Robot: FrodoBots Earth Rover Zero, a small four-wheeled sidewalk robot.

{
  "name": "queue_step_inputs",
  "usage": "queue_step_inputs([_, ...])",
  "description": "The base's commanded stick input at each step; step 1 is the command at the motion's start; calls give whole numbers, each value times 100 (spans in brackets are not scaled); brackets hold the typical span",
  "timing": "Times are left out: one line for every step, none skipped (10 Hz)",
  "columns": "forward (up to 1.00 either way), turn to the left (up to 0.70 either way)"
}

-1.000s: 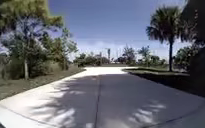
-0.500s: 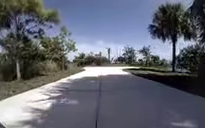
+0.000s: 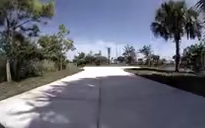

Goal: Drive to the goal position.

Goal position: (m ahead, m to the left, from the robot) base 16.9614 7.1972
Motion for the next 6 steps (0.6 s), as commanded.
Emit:
queue_step_inputs([85, 0])
queue_step_inputs([85, 0])
queue_step_inputs([85, 0])
queue_step_inputs([85, 0])
queue_step_inputs([85, 0])
queue_step_inputs([85, 0])
